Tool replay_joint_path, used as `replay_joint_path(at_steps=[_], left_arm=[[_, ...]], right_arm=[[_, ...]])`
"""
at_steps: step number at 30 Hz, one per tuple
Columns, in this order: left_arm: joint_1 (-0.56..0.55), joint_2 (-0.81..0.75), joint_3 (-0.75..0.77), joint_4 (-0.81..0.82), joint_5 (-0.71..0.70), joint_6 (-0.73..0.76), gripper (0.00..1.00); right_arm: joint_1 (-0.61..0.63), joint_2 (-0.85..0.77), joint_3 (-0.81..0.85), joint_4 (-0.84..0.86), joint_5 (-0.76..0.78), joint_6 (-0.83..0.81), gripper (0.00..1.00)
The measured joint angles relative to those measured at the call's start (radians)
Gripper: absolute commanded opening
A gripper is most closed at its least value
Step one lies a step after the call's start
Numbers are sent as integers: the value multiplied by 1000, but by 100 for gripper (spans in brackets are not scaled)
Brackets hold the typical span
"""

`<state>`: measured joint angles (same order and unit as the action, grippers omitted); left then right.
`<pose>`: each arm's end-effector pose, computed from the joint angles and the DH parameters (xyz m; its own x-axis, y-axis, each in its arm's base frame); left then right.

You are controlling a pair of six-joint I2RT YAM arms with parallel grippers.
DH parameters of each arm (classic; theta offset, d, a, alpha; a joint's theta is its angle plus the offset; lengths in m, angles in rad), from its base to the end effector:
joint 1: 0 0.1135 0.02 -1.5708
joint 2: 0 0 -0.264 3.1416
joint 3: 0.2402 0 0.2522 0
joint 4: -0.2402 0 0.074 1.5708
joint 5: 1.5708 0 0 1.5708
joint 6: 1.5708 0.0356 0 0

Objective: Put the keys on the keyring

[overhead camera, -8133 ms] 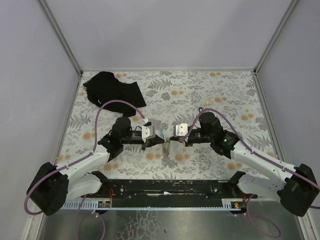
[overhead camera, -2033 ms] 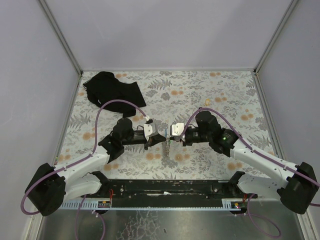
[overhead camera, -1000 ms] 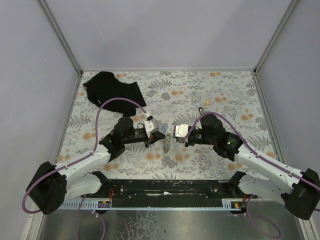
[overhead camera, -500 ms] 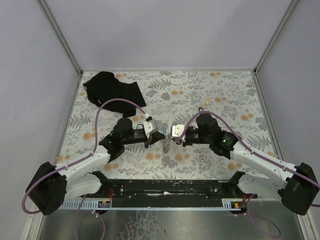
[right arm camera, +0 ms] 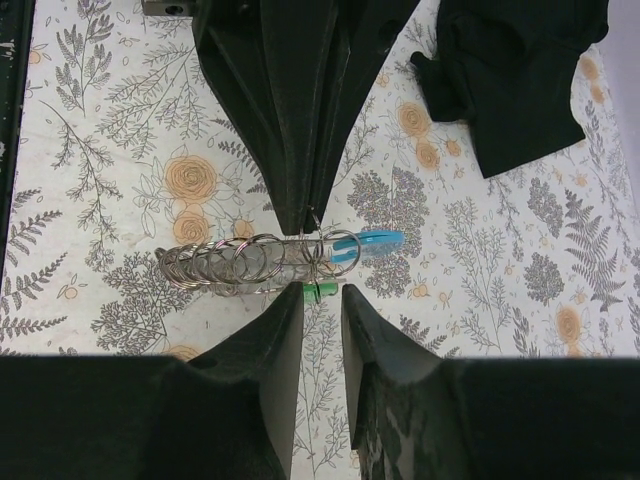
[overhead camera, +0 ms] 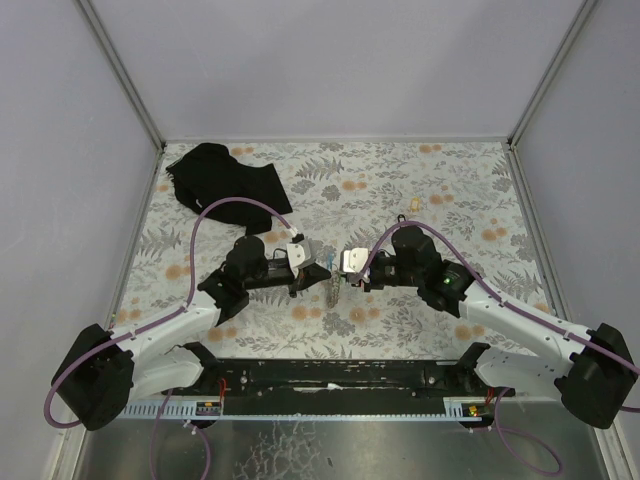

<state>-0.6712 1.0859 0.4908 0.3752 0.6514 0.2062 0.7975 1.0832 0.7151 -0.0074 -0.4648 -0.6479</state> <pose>0.1692 -0.1620 0.2371 0.0289 0.1849 -0.9823 0.9726 0.2216 0.0704 0.1596 0.1864 0.2758 0.3576 -0.4060 -0.8410 -0.8969 0.1015 -0.4304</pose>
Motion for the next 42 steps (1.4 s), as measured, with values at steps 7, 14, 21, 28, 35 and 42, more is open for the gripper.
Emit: replay_joint_path(at_steps=[7, 14, 21, 28, 35, 42], left_arm=[[0, 0, -7, 23, 0, -10, 0], [0, 0, -42, 101, -10, -68, 0], [-1, 0, -113, 261, -89, -195, 0], [-35, 42, -182, 463, -214, -335, 0], [-48, 72, -197, 552, -271, -402, 11], [-48, -5, -202, 554, -293, -384, 33]], right_arm=[[0, 13, 2, 6, -8, -1, 16], [0, 21, 7, 1, -16, -6, 0], [0, 25, 15, 0, -16, -7, 0], [0, 32, 21, 10, 3, -8, 0], [1, 44, 34, 11, 27, -13, 0], [6, 29, 52, -48, 37, -36, 0]])
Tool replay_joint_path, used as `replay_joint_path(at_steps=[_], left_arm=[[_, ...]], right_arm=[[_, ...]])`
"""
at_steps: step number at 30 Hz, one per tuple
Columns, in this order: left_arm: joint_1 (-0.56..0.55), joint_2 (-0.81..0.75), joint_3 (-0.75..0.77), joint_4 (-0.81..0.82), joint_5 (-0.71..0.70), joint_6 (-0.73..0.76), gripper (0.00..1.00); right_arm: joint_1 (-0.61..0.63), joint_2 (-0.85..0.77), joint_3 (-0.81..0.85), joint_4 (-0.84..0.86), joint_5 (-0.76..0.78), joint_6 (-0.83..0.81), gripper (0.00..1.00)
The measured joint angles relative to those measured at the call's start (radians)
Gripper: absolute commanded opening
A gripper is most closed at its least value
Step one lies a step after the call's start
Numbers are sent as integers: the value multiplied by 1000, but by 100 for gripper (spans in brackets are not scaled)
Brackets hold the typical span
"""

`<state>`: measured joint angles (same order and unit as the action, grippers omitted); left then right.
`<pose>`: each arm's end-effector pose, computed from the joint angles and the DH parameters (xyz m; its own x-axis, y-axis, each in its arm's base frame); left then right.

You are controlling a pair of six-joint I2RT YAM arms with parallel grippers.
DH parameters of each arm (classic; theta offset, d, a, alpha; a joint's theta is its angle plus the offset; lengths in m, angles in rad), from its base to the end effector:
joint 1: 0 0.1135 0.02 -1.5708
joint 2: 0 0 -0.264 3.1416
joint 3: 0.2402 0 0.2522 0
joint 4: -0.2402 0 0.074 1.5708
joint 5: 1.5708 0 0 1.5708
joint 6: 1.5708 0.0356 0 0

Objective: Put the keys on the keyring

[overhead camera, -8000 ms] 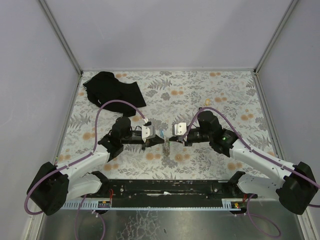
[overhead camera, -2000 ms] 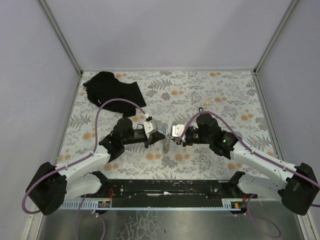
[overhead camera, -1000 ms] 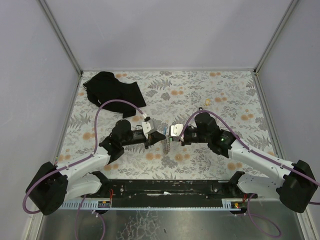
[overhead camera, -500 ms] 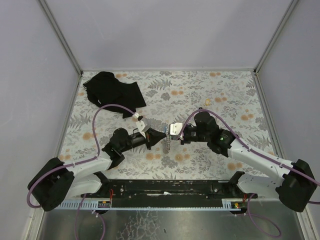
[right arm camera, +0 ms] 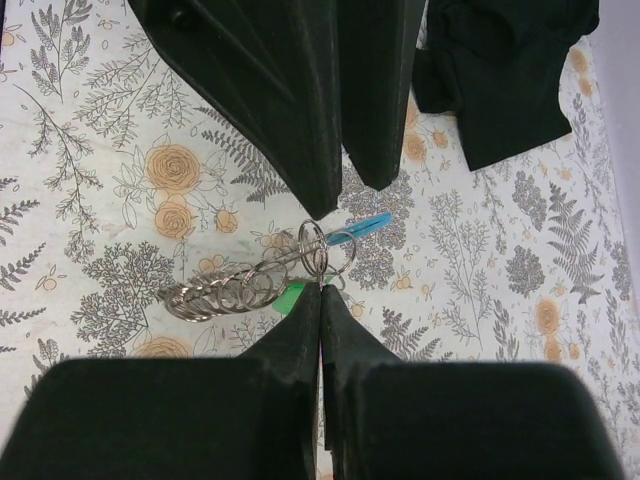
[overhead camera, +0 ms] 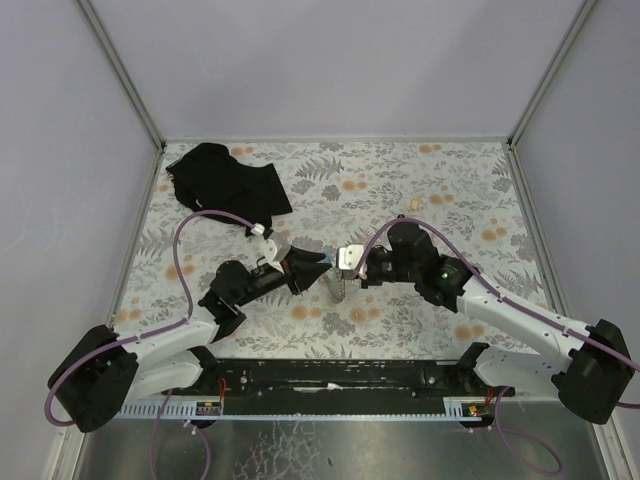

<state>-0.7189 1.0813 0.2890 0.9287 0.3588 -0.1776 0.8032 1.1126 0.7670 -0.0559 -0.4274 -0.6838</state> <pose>0.1550 -0.1523 0.2288 -0.0545 -0.1721 -0.9836 0.8827 0.4522 -0.1280 0.1643 0.1916 0.2822 0.3707 -0.4438 -0.8159 -0.8844 0.0994 -0.4559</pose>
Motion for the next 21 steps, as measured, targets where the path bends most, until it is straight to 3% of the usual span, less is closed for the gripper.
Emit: replay_joint_path(at_steps=[6, 21], left_arm=[[15, -36, 42, -127, 47, 66, 39], [66, 37, 171, -328, 238, 228, 39]], right_arm=[[1, 0, 35, -31, -2, -18, 0], [2, 0, 51, -87, -10, -43, 0]])
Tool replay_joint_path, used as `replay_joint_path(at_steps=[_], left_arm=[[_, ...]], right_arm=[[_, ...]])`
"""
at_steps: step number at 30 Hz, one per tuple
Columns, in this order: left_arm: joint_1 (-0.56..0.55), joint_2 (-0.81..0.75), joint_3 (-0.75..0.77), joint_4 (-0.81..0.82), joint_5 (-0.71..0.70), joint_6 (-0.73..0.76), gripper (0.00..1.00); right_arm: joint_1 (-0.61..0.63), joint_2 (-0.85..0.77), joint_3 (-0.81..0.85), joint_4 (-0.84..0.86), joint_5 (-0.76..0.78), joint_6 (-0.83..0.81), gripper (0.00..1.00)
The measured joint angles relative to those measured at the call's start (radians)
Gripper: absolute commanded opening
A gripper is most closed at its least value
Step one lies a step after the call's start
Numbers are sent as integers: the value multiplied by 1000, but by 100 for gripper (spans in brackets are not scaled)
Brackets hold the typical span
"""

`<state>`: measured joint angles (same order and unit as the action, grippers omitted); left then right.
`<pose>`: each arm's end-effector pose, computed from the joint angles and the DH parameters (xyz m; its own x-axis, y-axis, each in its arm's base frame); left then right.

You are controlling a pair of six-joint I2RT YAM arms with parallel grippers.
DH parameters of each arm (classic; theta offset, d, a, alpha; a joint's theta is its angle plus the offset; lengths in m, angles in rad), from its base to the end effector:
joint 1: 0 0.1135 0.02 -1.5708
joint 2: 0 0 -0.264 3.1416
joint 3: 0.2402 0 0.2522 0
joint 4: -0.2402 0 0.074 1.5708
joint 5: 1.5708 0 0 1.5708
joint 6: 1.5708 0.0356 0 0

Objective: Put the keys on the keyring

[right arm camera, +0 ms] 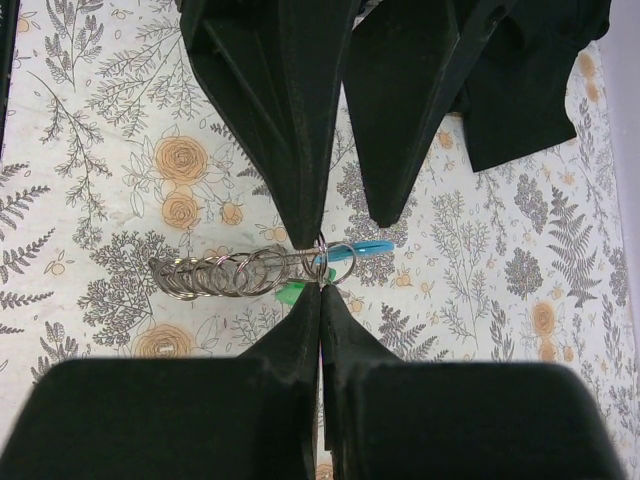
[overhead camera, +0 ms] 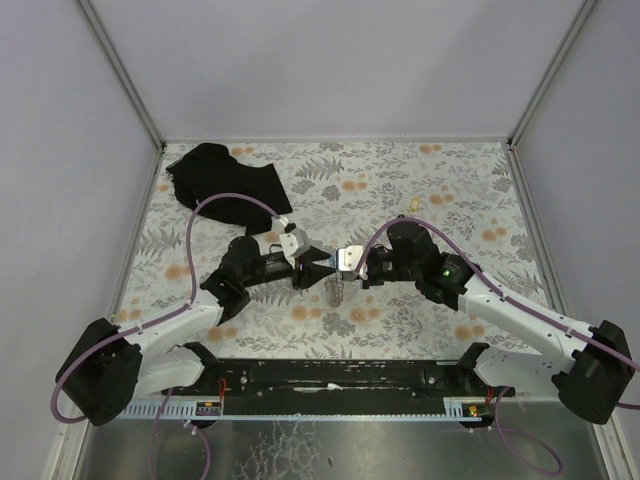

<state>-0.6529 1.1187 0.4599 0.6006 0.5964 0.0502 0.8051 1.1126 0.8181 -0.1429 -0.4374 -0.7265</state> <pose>0.1772 -0.1607 0.2424 0.0014 0.0512 -0.9987 0.9491 0.3144 0.0175 0.1633 0.1916 0.2916 0.3910 -0.4615 -0.7963 -0.8819 0.0597 -0.4676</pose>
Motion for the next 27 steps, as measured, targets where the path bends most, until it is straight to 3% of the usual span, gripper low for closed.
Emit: replay_joint_path(at_steps=[11, 19, 27], left_arm=[[0, 39, 39, -57, 120, 47, 29], [0, 55, 52, -66, 148, 56, 1], [0, 48, 52, -74, 133, 55, 0]], right_arm=[[0, 1, 6, -3, -16, 0, 0], [0, 1, 17, -9, -20, 0, 0], [0, -1, 17, -14, -17, 0, 0]])
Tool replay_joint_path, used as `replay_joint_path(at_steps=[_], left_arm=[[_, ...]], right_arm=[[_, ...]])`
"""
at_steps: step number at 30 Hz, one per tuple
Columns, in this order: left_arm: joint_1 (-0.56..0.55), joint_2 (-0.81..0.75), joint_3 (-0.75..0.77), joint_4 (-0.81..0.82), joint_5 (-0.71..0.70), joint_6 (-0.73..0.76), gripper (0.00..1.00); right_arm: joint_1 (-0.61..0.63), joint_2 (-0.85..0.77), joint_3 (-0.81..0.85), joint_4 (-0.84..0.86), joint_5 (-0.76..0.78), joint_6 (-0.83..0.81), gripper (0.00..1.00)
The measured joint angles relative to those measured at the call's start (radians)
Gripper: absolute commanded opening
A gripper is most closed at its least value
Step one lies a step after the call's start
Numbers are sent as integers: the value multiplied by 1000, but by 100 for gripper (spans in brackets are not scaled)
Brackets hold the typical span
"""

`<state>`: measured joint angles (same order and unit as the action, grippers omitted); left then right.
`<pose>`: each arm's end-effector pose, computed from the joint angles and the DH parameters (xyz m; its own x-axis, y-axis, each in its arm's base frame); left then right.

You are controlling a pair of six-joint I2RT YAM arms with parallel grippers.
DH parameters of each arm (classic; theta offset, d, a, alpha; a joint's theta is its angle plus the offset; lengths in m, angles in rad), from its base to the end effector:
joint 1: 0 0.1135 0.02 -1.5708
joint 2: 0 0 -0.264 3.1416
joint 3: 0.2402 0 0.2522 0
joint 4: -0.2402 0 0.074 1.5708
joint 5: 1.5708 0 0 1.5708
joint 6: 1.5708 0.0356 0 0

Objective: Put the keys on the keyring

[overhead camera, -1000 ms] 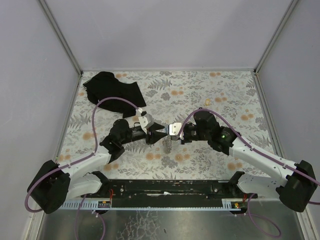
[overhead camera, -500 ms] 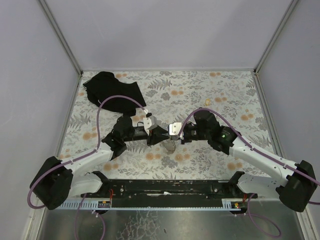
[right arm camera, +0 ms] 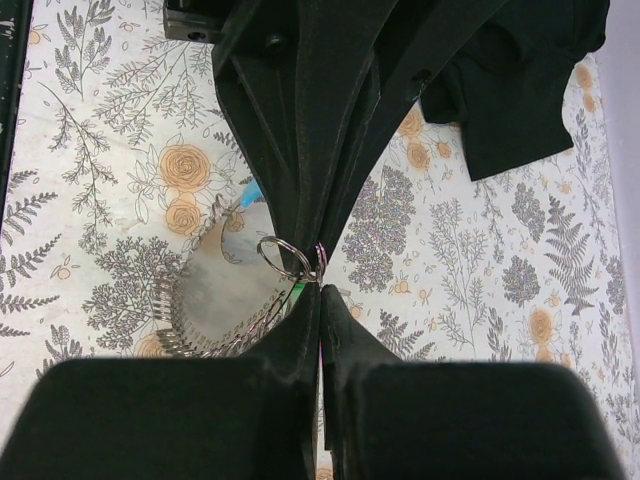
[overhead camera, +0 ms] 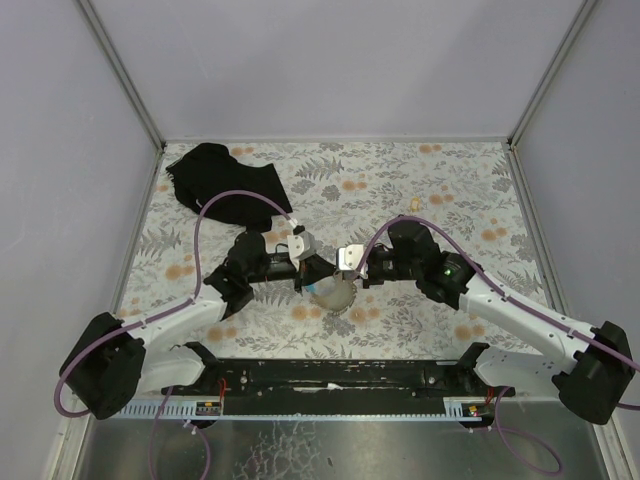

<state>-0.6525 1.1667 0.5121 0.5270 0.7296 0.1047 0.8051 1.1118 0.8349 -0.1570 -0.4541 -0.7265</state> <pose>0.1817 -0.1687 0.2419 0.0017 0.0968 -0.9953 0.9832 0.1817 0.0193 0.1629 0.1919 0.2964 0.3958 -0.4497 -0.8007 -0.8840 0.0498 -0.4648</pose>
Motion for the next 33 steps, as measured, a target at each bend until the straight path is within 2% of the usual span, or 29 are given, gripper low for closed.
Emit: replay_joint_path(at_steps=[17, 25, 26, 33], left_arm=[[-1, -24, -76, 146, -116, -216, 0], [5, -13, -137, 291, -178, -375, 0], [5, -10, -143, 309, -191, -396, 1], [19, 6, -150, 356, -243, -443, 26]], right_arm=[[6, -38, -75, 106, 27, 13, 0], [6, -39, -89, 143, 28, 31, 0], [6, -39, -90, 146, 31, 31, 0], [7, -51, -100, 131, 60, 42, 0]])
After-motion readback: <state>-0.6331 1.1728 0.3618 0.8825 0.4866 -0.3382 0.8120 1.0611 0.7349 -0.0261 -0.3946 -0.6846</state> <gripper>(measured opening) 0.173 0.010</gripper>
